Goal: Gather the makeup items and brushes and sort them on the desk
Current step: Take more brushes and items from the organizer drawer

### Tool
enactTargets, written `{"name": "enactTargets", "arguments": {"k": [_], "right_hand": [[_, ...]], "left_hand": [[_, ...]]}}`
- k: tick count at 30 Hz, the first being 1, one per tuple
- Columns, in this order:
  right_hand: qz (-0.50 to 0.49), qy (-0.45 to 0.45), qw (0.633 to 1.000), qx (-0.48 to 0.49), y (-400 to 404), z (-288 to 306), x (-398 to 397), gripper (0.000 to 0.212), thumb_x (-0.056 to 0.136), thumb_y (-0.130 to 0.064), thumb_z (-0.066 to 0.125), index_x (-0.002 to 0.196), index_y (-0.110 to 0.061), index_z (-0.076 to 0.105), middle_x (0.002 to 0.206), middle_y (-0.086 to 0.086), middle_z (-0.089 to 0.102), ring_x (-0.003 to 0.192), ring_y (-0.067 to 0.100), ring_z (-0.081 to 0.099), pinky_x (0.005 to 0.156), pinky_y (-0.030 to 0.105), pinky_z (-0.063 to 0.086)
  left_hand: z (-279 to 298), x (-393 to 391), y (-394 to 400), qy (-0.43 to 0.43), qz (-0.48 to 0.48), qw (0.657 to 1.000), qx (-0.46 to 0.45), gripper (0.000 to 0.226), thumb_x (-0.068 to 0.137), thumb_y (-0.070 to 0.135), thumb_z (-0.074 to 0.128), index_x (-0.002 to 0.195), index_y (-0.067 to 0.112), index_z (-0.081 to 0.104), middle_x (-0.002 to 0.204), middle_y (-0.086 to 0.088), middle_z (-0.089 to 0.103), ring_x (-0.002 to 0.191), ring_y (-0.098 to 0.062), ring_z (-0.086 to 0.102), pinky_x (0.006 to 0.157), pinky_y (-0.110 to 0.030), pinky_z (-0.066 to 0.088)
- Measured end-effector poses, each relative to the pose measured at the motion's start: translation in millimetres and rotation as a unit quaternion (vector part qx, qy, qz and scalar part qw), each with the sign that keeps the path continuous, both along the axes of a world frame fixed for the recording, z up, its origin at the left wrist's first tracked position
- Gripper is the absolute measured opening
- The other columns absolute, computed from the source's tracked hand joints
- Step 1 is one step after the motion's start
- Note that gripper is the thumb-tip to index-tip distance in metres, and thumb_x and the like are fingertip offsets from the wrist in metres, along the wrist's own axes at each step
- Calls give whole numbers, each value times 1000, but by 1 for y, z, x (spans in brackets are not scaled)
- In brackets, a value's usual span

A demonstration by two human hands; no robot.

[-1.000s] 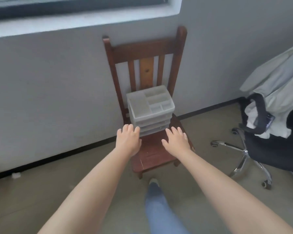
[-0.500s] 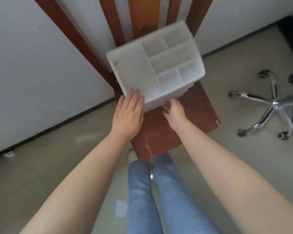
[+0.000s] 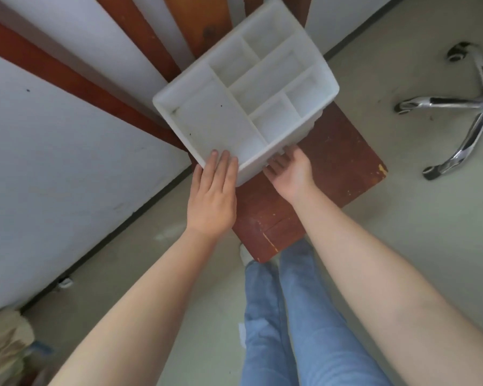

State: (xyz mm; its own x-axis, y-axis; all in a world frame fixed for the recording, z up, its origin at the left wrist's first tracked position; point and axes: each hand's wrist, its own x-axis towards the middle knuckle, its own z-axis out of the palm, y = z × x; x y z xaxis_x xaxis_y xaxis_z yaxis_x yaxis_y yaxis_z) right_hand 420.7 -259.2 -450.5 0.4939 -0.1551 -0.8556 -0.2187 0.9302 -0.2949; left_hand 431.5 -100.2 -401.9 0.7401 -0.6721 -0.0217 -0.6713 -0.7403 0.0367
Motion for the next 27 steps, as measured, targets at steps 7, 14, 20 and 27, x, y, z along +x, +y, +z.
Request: {"name": "enactTargets", "arguments": {"k": [7, 14, 20, 27], "right_hand": [[48, 35, 998, -13, -10, -13, -28, 23, 96, -24, 36, 111, -13, 49, 96, 8, 54, 106, 23, 48, 98, 36, 33], [-31, 18, 999, 15, 6, -15, 9, 12, 94, -22, 44, 89, -15, 51, 90, 5, 50, 85, 19, 51, 70, 30, 45], [21, 38, 999, -26, -11, -17, -49, 11, 95, -19, 44, 86, -17, 51, 85, 5, 54, 85, 18, 54, 90, 35, 41], [77, 102, 990, -59, -13, -16, -90, 12, 94, -9, 46, 85, -17, 49, 94, 7, 55, 102, 27, 54, 104, 41, 38]], "left_hand": [[8, -1, -4, 33, 9, 999, 31, 56, 70, 0, 26, 123, -3, 44, 122, -23, 60, 112, -44, 55, 85, -59, 44], [13, 3, -5, 34, 0, 998, 53, 56, 73, 0, 25, 120, -5, 54, 121, -22, 61, 112, -43, 56, 85, -58, 44], [14, -3, -9, 72, 49, 995, 50, 70, 74, 6, 7, 136, -5, 36, 142, -23, 39, 135, -42, 29, 105, -46, 10], [26, -10, -15, 122, 78, 987, 74, 68, 76, 9, 12, 142, 1, 27, 150, -20, 26, 140, -37, 19, 113, -48, 12]]}}
